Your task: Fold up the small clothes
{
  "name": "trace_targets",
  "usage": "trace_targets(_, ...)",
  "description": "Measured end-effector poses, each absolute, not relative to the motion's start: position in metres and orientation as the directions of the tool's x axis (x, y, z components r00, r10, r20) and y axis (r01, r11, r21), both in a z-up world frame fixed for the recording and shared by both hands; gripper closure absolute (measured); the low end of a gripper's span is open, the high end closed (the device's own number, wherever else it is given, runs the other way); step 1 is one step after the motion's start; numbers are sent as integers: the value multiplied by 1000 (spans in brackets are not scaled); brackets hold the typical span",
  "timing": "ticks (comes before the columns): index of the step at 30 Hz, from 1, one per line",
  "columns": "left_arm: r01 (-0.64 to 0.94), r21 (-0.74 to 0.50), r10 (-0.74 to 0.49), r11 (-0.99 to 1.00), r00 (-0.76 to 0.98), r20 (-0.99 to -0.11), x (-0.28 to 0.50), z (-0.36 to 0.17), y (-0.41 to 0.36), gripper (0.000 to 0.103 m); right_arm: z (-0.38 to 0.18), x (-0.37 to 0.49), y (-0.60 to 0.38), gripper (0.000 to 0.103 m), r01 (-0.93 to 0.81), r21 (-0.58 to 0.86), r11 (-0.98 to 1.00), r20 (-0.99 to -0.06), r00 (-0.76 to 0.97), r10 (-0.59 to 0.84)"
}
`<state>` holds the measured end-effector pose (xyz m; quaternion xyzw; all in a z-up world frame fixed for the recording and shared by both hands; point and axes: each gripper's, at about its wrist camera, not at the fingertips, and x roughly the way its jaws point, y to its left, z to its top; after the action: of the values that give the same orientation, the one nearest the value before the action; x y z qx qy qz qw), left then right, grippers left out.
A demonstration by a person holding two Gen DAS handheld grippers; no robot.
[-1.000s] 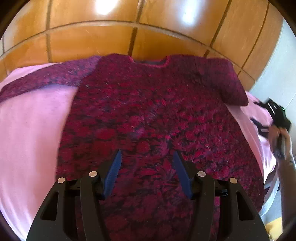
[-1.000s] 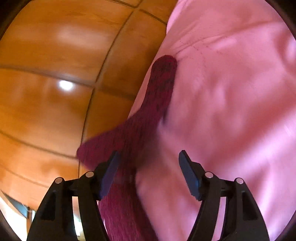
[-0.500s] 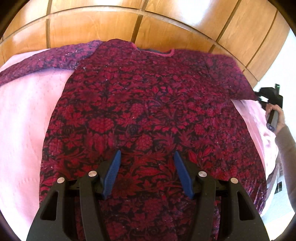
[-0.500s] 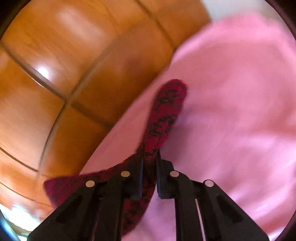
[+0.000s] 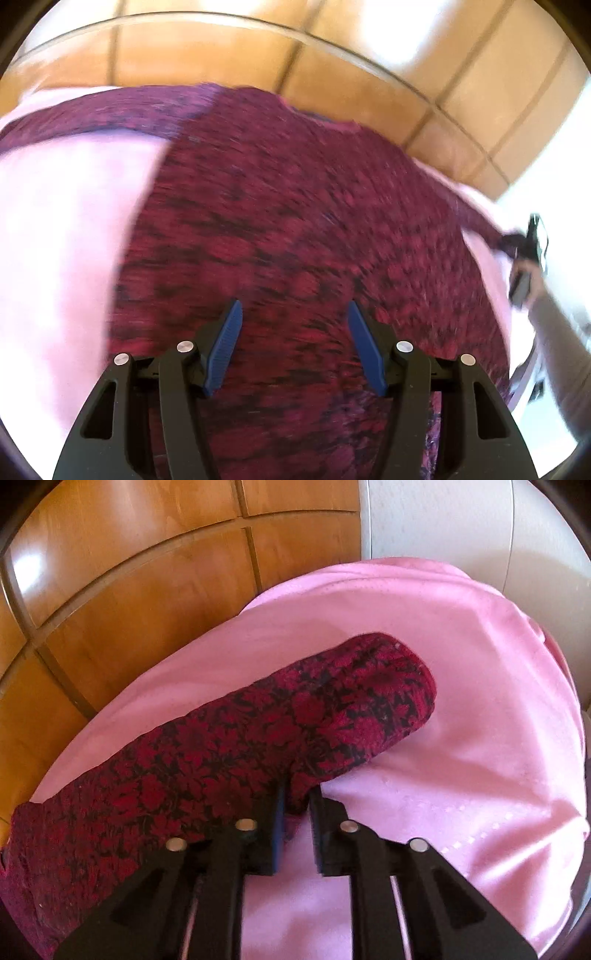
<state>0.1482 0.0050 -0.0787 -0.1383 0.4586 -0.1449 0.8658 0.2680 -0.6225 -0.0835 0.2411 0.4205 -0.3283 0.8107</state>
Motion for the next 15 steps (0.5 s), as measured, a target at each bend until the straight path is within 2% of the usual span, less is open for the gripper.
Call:
trace_targets(1,84,-396,-372,914,557,-742,149,-75,21,45,-76,264,-621,46,737,121,665,-833,440,-336)
trace_targets(3,-21,-439,-335,898,613,-715,149,-67,60,28,-64,249,-614,43,721,105,685,-805,466,-367)
trace_targets(5,-117,-461,-281,880,655,-702,150,-65,96,26,-47,239,-602,30,701,126,702,-785,503,-361)
trace_targets(10,-343,-525,-156,779,704,-692,160,-65,196,27,-15,240,-522,24,534,189,824,-732,636,-245)
trace_targets(13,-417,-573,-120,706,726,-677,174,-68,244,28,-13,252,-451,23,355,230,906,-728,680,-82)
trace_targets(15,-448,-590,-104,672,731,-674,187,-71,267,35,-19,265,-399,22,226,244,943,-737,675,29)
